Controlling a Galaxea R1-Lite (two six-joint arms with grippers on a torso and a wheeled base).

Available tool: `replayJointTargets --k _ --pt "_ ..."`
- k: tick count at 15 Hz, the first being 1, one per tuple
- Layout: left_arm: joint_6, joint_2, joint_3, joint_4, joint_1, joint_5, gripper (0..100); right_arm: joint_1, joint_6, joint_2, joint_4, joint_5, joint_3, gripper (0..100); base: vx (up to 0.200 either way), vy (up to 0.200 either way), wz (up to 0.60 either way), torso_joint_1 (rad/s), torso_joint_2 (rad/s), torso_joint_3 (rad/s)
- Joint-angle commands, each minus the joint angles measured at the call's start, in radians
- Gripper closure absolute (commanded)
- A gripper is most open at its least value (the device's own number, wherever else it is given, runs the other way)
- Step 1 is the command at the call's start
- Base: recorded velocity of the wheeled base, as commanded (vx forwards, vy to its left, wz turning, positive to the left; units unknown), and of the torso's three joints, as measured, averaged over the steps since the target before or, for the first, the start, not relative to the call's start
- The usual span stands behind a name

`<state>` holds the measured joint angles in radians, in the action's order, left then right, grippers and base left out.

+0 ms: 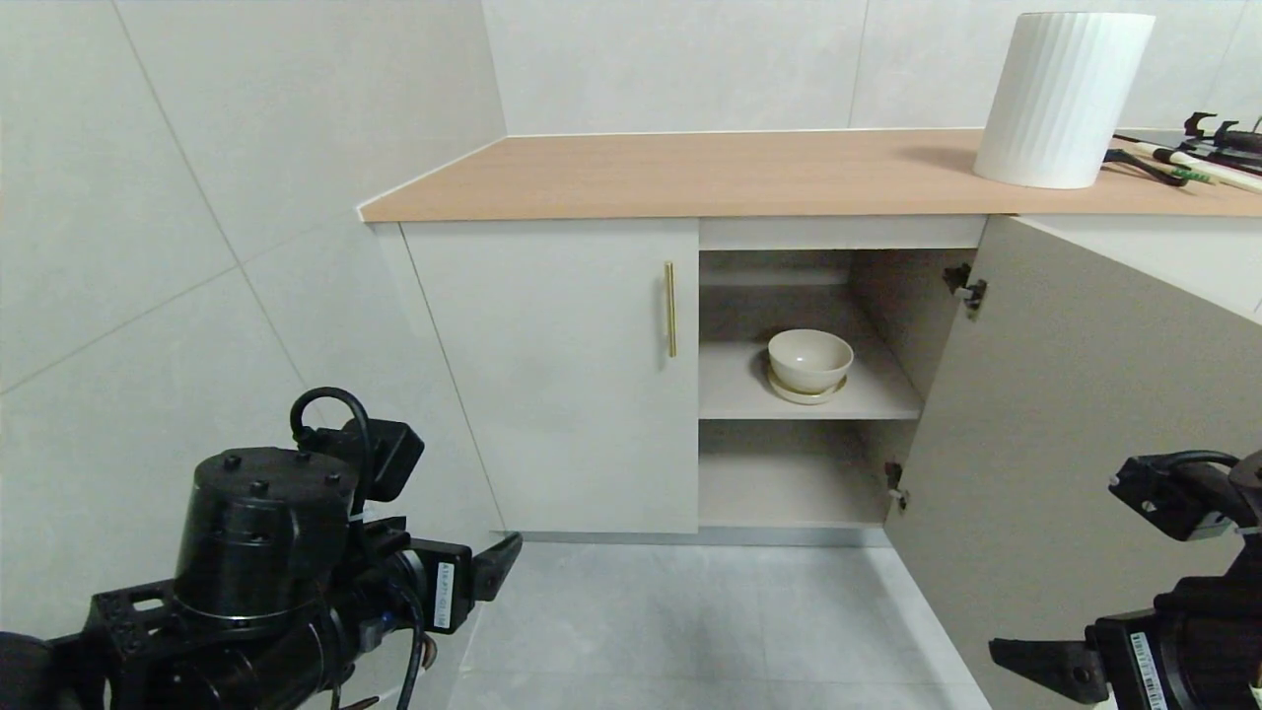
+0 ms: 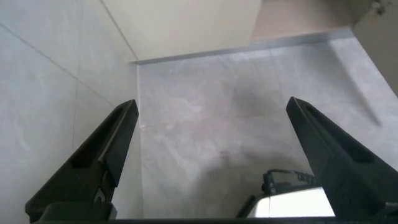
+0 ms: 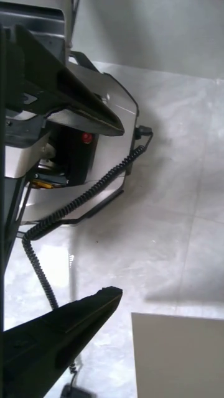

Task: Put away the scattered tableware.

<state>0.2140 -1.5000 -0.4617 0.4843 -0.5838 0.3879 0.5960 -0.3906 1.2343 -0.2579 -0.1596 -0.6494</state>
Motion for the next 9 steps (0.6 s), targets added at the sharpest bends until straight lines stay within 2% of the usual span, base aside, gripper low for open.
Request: replayJointTargets --k 1,3,9 --pt "-0.001 0.000 0.000 0.000 0.001 0.000 0 0.001 0.001 0.004 -0.001 0.000 0.000 0 0.000 0.000 0.00 0.000 0.00 0.000" --pt "-0.002 -0.003 0.000 0.000 -0.001 0.000 0 0.001 0.001 0.004 -0.004 0.000 0.000 0 0.000 0.000 0.00 0.000 0.00 0.000" --pt "-0.004 -0.002 0.002 0.000 0.001 0.000 0 0.001 0.027 -0.035 -0.109 0.009 -0.013 0 -0.200 -0.200 0.00 0.006 0.00 0.002"
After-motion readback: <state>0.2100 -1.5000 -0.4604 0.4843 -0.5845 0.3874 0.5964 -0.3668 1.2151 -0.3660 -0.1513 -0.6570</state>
